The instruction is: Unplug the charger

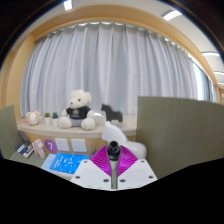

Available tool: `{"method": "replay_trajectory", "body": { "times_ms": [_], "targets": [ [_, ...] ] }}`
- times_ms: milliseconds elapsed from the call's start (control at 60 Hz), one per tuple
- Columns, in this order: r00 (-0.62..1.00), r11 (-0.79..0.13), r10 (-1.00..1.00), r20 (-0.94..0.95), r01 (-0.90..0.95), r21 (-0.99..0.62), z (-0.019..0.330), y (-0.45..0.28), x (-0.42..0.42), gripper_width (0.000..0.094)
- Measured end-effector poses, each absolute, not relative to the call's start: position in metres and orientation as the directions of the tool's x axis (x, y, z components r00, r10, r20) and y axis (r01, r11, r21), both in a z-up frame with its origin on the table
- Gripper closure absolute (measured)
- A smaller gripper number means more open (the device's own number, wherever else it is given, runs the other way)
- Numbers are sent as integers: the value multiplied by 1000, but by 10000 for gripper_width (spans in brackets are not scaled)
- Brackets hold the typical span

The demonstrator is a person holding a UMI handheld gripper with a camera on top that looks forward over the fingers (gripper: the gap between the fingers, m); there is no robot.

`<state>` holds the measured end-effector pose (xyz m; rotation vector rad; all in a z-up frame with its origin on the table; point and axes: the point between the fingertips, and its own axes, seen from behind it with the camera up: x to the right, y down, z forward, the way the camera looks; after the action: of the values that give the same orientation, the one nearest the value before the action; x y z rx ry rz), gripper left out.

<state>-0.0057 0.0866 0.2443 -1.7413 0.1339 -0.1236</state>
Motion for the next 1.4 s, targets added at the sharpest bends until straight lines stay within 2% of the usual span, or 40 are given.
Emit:
{"method": "replay_trajectory", "body": {
  "times_ms": [33,67,83,100,133,183,200,283,383,517,600,700,783,833,867,1050,1167,1300,1400],
  "targets": [
    [986,-128,-170,7,-15,-992,260,76,0,886],
    [987,-136,-162,-5,-27,-990,269,78,10,885],
    [986,-126,-164,-6,-27,-992,286,89,29,886],
    [987,-161,-161,-11,-37,-986,269,80,28,886],
    [983,-188,-182,-2,-37,-981,263,84,46,885],
    [976,-265,-214,39,-20,-964,226,80,68,885],
    [976,-285,-216,43,-21,-958,200,77,72,886],
    [978,-434,-206,32,-62,-899,123,72,85,886],
    [979,-555,-205,7,-110,-824,41,57,83,886],
    [980,-647,-201,-15,-144,-749,-17,43,75,869],
    [977,-638,-209,-38,-166,-752,-25,42,71,802],
    [974,-654,-222,-49,-186,-733,-24,41,70,695],
    [967,-624,-252,-21,-179,-760,-1,43,77,400],
    [965,-598,-262,-12,-172,-783,24,44,75,176],
    [963,-573,-271,-12,-171,-802,44,46,72,68],
    [967,-367,-254,-31,-125,-922,190,15,15,76],
    [975,-277,-221,-30,-93,-956,252,-27,-41,75],
    [987,-239,-156,-43,-80,-968,272,-77,-120,78],
    [993,-275,-113,-36,-66,-959,248,-111,-177,79]
  ]
}}
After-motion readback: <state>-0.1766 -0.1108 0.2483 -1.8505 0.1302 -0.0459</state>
